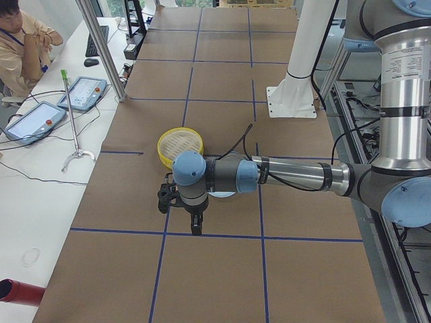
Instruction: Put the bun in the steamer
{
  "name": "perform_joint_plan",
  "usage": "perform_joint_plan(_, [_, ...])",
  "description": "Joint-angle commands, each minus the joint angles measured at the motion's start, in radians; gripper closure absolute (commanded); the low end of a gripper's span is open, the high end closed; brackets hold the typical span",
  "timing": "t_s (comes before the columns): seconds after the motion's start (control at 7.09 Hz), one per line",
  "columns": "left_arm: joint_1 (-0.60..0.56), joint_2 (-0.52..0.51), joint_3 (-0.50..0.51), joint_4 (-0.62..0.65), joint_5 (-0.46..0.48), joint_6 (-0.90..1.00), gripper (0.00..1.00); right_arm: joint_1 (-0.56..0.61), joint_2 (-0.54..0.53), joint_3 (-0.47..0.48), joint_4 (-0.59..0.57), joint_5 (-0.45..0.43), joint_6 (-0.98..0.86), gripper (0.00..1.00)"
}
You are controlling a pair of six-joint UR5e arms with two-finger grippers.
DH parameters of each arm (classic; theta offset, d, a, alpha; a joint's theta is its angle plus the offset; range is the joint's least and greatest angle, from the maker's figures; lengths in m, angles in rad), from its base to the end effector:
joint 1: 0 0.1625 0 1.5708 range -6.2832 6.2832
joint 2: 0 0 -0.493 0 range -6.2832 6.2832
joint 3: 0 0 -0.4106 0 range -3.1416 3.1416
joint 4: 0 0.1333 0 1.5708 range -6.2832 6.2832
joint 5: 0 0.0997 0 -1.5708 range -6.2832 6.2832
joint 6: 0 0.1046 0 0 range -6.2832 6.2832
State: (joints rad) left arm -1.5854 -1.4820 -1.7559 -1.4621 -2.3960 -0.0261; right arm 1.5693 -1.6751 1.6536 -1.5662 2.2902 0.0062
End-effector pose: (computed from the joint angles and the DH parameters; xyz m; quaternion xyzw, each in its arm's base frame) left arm -0.0632 -0.4629 0.6863 -0.0080 0.4009 -0.0211 0.9158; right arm 0.0637 -0.4576 0.7420 -0.0093 -0.3519 0.0052 0.9360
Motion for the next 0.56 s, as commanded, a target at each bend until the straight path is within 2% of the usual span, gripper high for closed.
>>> perform_joint_plan(0.0, [-0.001,-0.007,-0.04,0.016,-0.035,-0.002,0.0,0.0,0.0,0.0,0.0,0.0,0.0,0.0])
perform_joint_plan(0.42, [0.004,-0.012,-0.03,-0.007,-0.023,-0.005,0.0,0.0,0.0,0.0,0.0,0.0,0.0,0.0])
